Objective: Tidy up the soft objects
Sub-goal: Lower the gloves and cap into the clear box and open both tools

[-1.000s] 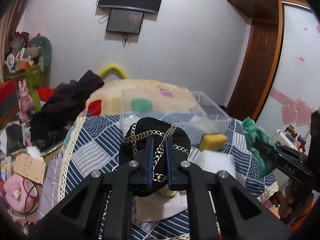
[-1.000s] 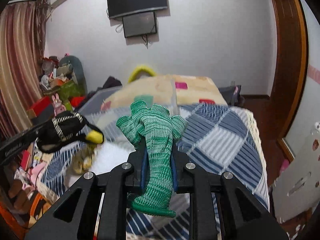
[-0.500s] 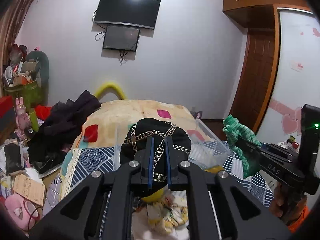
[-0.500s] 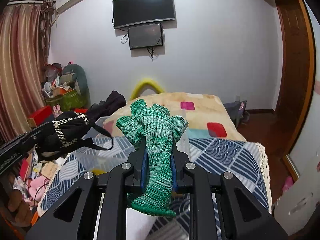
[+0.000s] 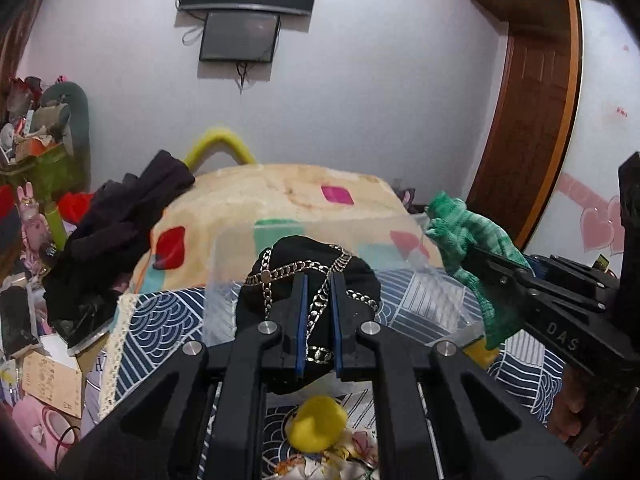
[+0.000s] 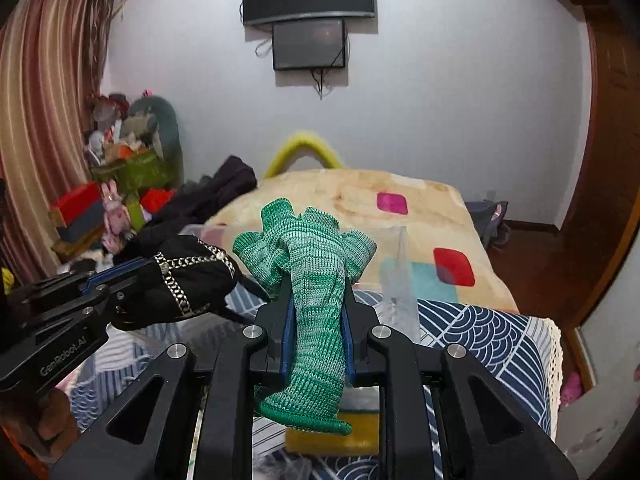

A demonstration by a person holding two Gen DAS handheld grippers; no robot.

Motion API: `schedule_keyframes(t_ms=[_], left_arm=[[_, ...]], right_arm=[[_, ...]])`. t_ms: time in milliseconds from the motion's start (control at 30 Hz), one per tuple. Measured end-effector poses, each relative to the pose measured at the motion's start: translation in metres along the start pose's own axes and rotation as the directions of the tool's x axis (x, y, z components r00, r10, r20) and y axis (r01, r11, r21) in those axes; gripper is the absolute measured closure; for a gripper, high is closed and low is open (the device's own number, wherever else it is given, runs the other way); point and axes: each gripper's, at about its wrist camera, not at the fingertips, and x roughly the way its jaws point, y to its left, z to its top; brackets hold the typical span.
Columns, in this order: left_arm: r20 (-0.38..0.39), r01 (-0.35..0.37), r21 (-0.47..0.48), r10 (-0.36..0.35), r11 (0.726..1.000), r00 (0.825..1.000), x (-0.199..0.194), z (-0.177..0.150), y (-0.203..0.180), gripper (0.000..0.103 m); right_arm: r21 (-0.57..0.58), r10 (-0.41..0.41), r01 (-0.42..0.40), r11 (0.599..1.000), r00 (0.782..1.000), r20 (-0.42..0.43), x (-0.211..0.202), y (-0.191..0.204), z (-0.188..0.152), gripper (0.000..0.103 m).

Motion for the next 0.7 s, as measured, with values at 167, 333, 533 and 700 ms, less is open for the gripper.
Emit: schedule_keyframes(t_ms=[167,333,533,700], left_arm=[[-0.063,0.003,0.01,-0.003,1.0,0.998,0.024,0.0,-0.003,0.094],[-0.136,0.025,-0.012,-0.027,1.0,0.99,0.039,-0.004,-0.001,0.093],[-0.163,0.013,0.006,-0.012,1.0,0.987,0.04,-0.006,-0.003,0.091],[-0.128,-0.006,0.027,0.009,1.0,0.992,0.029,-0.003,-0.006,0.053]], right_arm=[[-0.027,-0.015,0.012,1.0,0.997,-0.081,0.019,0.003,0.003,0.086],[-0.046,-0.038,0.032,0.998,0.989,-0.146,0.029,0.003,-0.002,0.086],[-0.062,-0.051,0.044,0.997,0.991,-0.122,0.019,0.002,0.0,0.06],[-0.062,-0.049,0.046,0.997,0.997,-0.054,0.001,0.001,0.003,0.039]])
